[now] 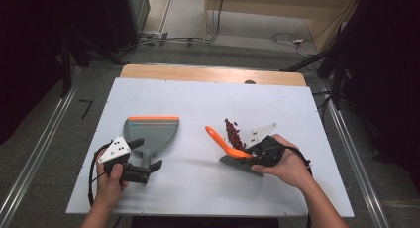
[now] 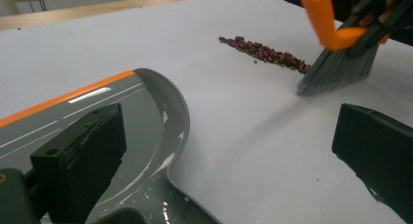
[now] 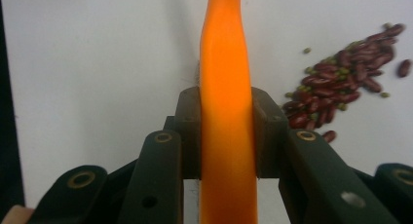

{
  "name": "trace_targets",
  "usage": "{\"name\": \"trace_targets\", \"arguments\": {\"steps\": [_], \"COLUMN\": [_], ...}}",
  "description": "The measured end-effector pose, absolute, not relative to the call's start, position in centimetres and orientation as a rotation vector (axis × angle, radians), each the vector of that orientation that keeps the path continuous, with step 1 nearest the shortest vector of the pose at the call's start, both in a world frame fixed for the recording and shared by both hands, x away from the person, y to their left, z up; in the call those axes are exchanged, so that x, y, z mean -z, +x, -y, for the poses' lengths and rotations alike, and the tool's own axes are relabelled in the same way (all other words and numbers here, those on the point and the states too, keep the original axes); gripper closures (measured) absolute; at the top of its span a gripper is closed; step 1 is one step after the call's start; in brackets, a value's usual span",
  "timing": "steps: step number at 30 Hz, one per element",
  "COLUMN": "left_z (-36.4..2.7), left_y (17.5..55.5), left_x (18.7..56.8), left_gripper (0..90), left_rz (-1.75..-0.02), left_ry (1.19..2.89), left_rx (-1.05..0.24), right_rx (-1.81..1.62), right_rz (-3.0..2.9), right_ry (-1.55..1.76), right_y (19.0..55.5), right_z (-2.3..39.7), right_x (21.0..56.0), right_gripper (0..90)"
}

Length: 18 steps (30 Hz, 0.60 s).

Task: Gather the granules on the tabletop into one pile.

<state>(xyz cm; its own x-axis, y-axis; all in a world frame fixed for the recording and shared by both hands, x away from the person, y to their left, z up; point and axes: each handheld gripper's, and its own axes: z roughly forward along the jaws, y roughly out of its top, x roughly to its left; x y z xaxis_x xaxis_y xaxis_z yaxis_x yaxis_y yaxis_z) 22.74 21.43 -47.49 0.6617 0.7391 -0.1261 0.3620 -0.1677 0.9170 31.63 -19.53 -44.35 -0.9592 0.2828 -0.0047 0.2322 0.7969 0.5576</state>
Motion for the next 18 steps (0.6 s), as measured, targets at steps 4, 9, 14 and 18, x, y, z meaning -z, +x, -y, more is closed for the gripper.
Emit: {"name": "trace_targets", "arguments": {"steps": [4, 9, 14, 18], "left_z": [-21.4, -21.5, -21.5, -21.4], "left_y": [22.6, 22.7, 22.7, 22.7], "left_x": [47.4, 47.5, 47.6, 47.6], "left_gripper": [0.0, 0.0, 0.0, 0.0], "left_rz": [-0.879, -0.879, -0.883, -0.883], "left_ry": [1.773, 1.772, 1.774, 1.781], "left_rx": [-0.429, -0.427, -0.426, -0.426], "right_rx": [-0.895, -0.926, -0.940, -0.933], "right_rz": [-2.854, -2.835, -2.832, -2.818], "right_ry": [0.408, 0.409, 0.412, 0.407], "right_y": [32.5, 34.3, 35.6, 36.4], "right_z": [19.3, 19.3, 19.2, 18.9], "right_x": [44.9, 45.2, 45.4, 45.4], "right_gripper": [68.4, 68.0, 67.8, 67.6]}}
